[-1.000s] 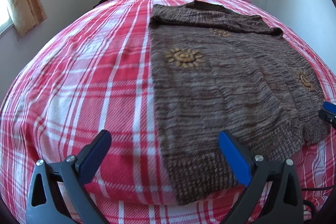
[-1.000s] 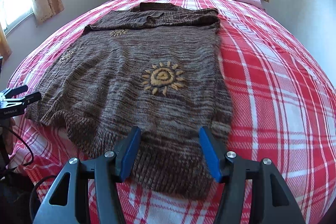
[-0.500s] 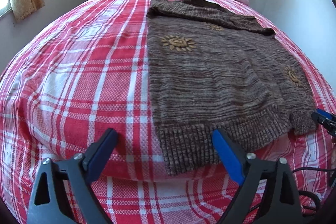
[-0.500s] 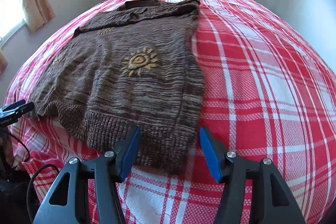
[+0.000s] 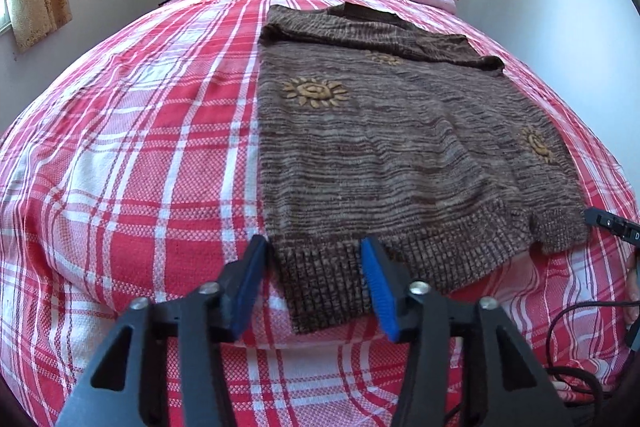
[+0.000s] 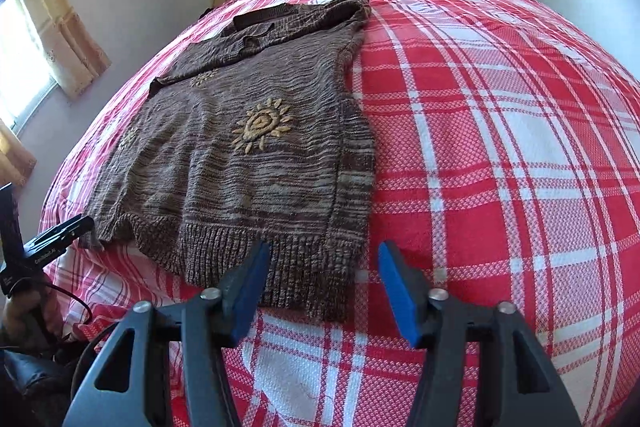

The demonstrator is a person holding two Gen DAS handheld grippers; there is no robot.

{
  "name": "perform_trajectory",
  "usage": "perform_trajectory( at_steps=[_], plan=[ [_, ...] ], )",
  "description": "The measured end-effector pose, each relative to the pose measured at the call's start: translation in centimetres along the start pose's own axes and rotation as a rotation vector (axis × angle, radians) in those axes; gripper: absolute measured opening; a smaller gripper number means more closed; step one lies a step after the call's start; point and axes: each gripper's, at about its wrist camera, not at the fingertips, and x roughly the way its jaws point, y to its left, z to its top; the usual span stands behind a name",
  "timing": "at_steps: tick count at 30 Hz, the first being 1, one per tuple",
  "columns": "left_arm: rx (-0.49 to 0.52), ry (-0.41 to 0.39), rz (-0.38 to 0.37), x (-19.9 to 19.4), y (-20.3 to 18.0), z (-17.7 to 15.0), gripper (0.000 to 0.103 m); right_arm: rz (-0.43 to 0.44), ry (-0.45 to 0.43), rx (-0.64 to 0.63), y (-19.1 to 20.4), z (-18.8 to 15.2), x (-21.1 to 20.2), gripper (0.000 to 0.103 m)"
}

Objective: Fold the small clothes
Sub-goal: 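Grasp the sweater hem with the right tool while the left tool grasps it too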

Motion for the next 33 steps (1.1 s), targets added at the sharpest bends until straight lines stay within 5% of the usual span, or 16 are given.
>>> perform_trajectory(
  at_steps=[1,5,8,10,12,17,20,21,23,33],
  plan=[
    [-0.002,0.007,0.005,0.2,0.0,0.0,0.082,0.002,0.003,-0.012,0.3,-0.1,0.1,0.047],
    [-0.021,0.008,-0.028,0.3,0.4,-0.1,0.082,0.007,0.004,-0.052,1.1,-0.4,0.4,0.03],
    [-0.034,0.0,-0.025,0.0,1.0,-0.1,0.057,0.029,0.007,-0.038,0.8,-0.3,0.5,0.015],
    [-0.045,0.005,-0.05,-0.2,1.4,0.0,0.027,0.059,0.007,-0.007,0.3,-0.3,0.4,0.011],
    [-0.058,0.021,-0.097,-0.3,1.4,0.0,0.015,0.08,0.012,0.005,-0.1,-0.3,0.4,0.01],
    [-0.085,0.014,-0.099,-0.2,1.6,-0.2,0.025,0.121,0.015,0.056,-1.0,-0.2,0.6,0.011],
    [-0.076,0.016,-0.144,-0.2,1.3,-0.4,0.043,0.157,0.023,0.089,-1.6,-0.2,0.8,0.011],
    [-0.063,0.013,-0.137,-0.3,1.1,-0.5,0.039,0.162,0.024,0.092,-1.6,-0.2,0.8,0.011],
    [-0.017,-0.004,-0.122,-0.3,0.8,-0.5,0.009,0.172,0.019,0.088,-1.5,-0.2,0.7,0.007],
    [-0.217,-0.111,-0.348,-2.6,5.9,2.9,0.008,0.314,-0.213,0.075,-1.1,1.6,-4.5,0.006]
  ],
)
